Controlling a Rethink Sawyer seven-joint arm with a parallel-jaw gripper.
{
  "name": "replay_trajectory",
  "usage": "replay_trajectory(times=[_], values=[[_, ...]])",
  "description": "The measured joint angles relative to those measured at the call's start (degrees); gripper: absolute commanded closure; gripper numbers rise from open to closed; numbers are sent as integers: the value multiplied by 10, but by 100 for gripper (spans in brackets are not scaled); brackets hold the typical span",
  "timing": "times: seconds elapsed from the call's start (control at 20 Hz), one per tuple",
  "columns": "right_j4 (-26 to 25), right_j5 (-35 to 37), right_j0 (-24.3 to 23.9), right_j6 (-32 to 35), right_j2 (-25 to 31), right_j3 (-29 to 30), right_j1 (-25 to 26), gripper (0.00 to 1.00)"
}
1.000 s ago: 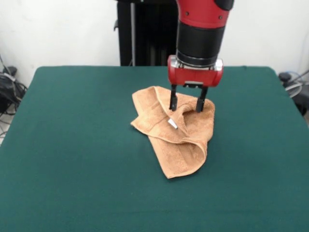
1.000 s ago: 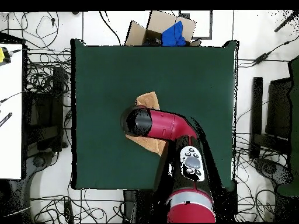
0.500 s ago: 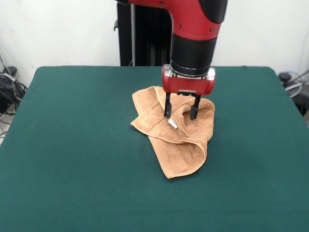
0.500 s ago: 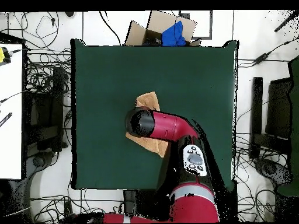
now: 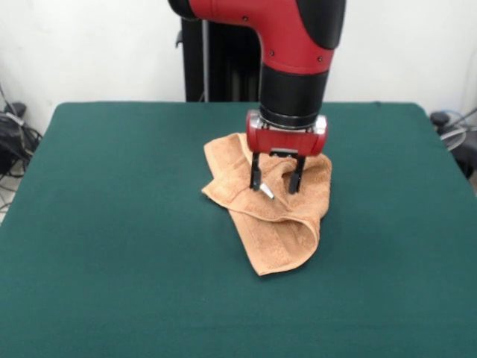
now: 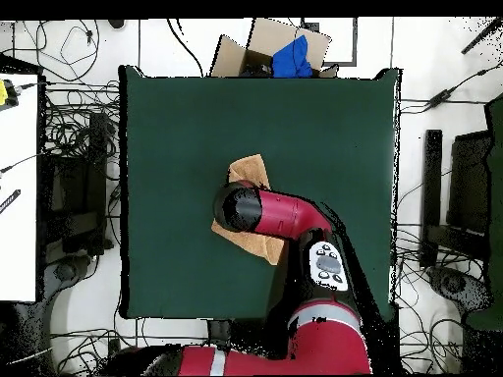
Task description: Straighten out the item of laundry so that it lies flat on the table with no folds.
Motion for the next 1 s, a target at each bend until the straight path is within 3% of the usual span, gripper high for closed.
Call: replay_trajectory(times=[1.0], values=[[0, -17, 4, 0, 0, 0, 21, 0]])
